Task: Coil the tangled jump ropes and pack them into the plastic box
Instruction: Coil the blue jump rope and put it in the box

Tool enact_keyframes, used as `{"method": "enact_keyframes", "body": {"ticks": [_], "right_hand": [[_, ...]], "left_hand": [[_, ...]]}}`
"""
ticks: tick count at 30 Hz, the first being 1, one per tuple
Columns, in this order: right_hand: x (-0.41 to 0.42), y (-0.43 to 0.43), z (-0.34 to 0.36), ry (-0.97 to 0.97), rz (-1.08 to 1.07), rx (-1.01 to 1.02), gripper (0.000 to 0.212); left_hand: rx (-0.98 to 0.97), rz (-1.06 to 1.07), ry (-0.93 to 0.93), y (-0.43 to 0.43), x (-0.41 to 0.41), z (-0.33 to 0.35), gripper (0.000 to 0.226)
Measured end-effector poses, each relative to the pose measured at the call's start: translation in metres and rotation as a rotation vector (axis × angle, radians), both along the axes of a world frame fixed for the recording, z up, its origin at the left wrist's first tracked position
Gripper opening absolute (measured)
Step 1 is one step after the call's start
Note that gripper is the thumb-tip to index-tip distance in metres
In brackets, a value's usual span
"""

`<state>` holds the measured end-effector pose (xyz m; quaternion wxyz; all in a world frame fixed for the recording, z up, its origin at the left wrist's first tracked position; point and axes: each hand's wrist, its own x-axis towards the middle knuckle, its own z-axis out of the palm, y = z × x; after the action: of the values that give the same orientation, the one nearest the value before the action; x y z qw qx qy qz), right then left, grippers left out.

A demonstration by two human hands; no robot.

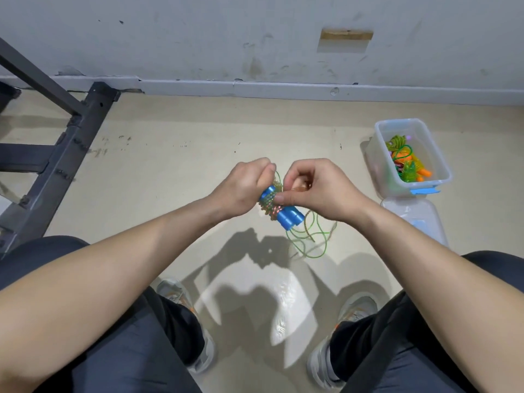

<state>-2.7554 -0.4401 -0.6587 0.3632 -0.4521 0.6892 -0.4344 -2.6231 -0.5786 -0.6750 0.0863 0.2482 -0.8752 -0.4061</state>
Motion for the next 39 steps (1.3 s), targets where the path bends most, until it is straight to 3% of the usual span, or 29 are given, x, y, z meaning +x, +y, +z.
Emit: {"method": "enact_keyframes", "body": {"ticks": [6, 10, 12, 14, 17, 20, 22, 24, 28, 32, 39], "right_hand": [[0.003, -0.003, -0.022, -0.642, -0.112, -0.050, 0.028], [0.022, -0.004, -0.037, -0.810, -0.251, 0.045, 0.023], [0.033, -0.002, -0.043, -0.671, -0.250, 0.126, 0.035], [0.047, -0.003, -0.044, -0.377, -0.220, 0.165, 0.042], [0.066, -0.002, -0.038, 0.199, -0.054, 0.222, 0.028], [0.071, 0.000, -0.019, 0.622, 0.057, 0.255, 0.020], [0.061, 0.001, -0.004, 0.779, 0.023, 0.214, 0.021], [0.045, 0.002, 0.006, 0.795, 0.008, 0.149, 0.020], [0.022, 0.003, 0.013, 0.420, 0.050, 0.048, 0.011], [0.001, 0.001, 0.004, 0.073, -0.040, -0.018, 0.027], [-0.006, 0.000, -0.022, -0.517, -0.175, -0.060, 0.026]], "left_hand": [[0.410, 0.126, 0.131, 0.001, 0.000, 0.004, 0.039], [0.569, 0.278, 0.227, 0.003, -0.005, 0.008, 0.040], [0.477, 0.384, 0.230, -0.002, -0.005, 0.002, 0.040], [0.273, 0.494, 0.198, -0.010, -0.003, -0.006, 0.040], [-0.037, 0.539, 0.084, -0.018, -0.001, -0.008, 0.038], [-0.205, 0.457, 0.011, -0.018, 0.001, -0.008, 0.037], [-0.265, 0.373, -0.007, -0.014, 0.002, -0.010, 0.035], [-0.279, 0.295, 0.006, -0.011, 0.003, -0.011, 0.035], [-0.199, 0.115, 0.042, -0.010, 0.003, -0.004, 0.033], [-0.133, -0.028, 0.035, -0.005, 0.001, 0.002, 0.037], [0.232, 0.241, 0.224, -0.011, 0.000, 0.001, 0.037]]}}
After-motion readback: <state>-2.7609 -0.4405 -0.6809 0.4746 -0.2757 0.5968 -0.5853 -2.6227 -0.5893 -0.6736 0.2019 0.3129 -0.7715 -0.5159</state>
